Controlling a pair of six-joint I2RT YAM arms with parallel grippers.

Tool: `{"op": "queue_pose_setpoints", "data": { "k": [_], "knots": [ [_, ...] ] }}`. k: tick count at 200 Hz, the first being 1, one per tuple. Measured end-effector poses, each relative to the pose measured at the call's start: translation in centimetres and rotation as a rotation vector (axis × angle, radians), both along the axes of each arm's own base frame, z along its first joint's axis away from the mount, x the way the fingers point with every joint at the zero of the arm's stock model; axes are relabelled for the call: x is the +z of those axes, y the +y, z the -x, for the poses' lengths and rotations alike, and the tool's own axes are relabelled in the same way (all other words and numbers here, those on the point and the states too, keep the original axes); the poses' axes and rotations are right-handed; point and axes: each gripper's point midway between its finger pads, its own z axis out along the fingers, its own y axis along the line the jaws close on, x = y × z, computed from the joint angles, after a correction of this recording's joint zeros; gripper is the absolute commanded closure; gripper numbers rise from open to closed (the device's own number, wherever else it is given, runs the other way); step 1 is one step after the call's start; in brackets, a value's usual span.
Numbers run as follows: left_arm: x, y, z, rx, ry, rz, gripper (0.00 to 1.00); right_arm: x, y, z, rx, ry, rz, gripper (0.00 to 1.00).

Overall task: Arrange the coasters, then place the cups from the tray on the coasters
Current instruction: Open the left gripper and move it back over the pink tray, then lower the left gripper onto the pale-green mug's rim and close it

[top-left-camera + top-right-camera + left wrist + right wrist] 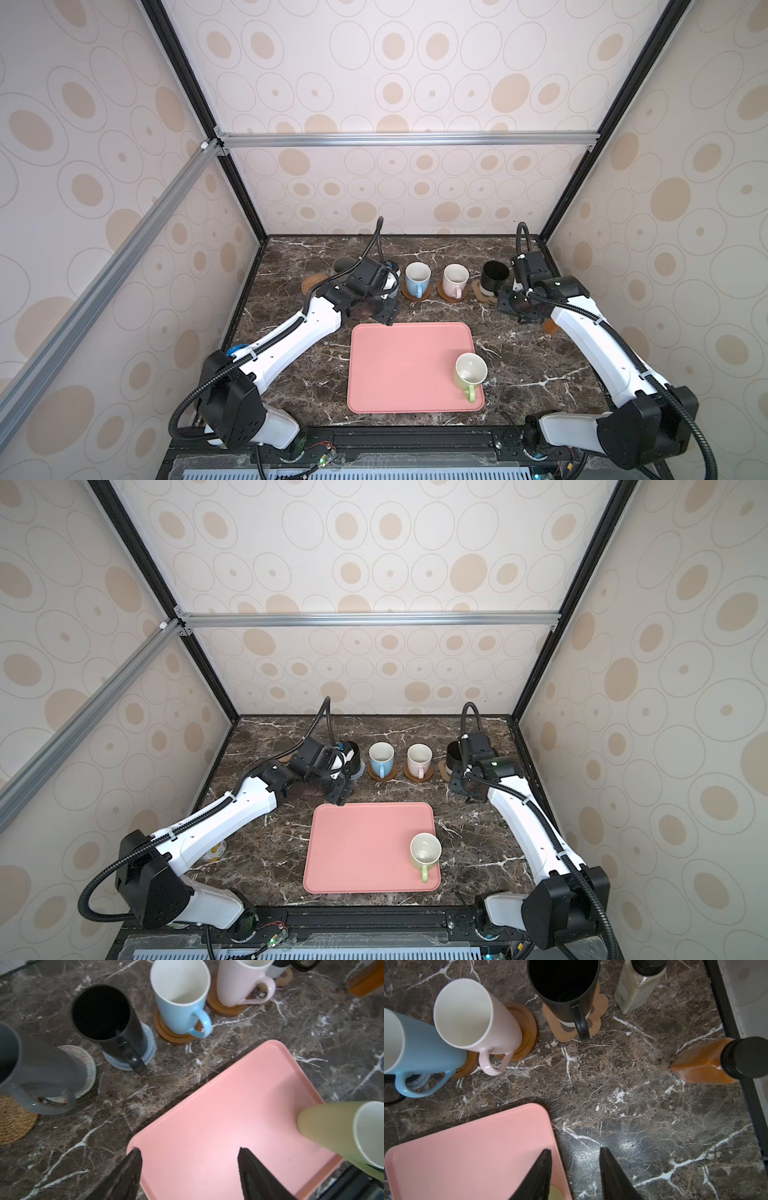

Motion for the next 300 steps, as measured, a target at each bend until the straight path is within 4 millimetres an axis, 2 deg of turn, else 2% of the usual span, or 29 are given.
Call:
{"op": "queue_pose_setpoints", "data": {
  "k": [29, 54, 84, 117, 163, 233, 264, 300],
  "knots": [
    [1.4, -3.5, 3.2, -0.053, 0.059, 0.071, 0.25, -0.3, 0.1, -0.4, 0.017, 0.006, -0.013, 0.58],
    [1.5, -6.6, 6.6, -0.090, 0.136, 0.119, 0.24, -0.5, 0.2, -0.9, 0.037, 0.002, -0.027, 0.58],
    [0.7, -9.9, 10.3, -0.110, 0.234, 0.135, 0.23, -0.5, 0.4, -1.5, 0.060, -0.008, -0.047, 0.58],
    [-0.2, -13.0, 13.3, -0.123, 0.306, 0.121, 0.21, -0.7, 0.4, -2.0, 0.084, -0.017, -0.052, 0.57],
    [-2.2, -15.3, 16.9, -0.133, 0.385, 0.062, 0.21, -0.8, 0.7, -2.4, 0.119, -0.022, -0.053, 0.57],
    [-5.9, -18.6, 19.7, -0.136, 0.451, -0.016, 0.20, -1.5, 1.3, -2.7, 0.170, -0.019, -0.071, 0.57],
    [-7.9, -19.2, 20.2, -0.124, 0.462, -0.083, 0.21, -1.7, 1.4, -2.5, 0.185, -0.014, -0.069, 0.57],
    [-8.8, -19.0, 19.9, -0.093, 0.446, -0.141, 0.23, -1.8, 1.4, -2.3, 0.192, -0.013, -0.066, 0.57]
  ]
}}
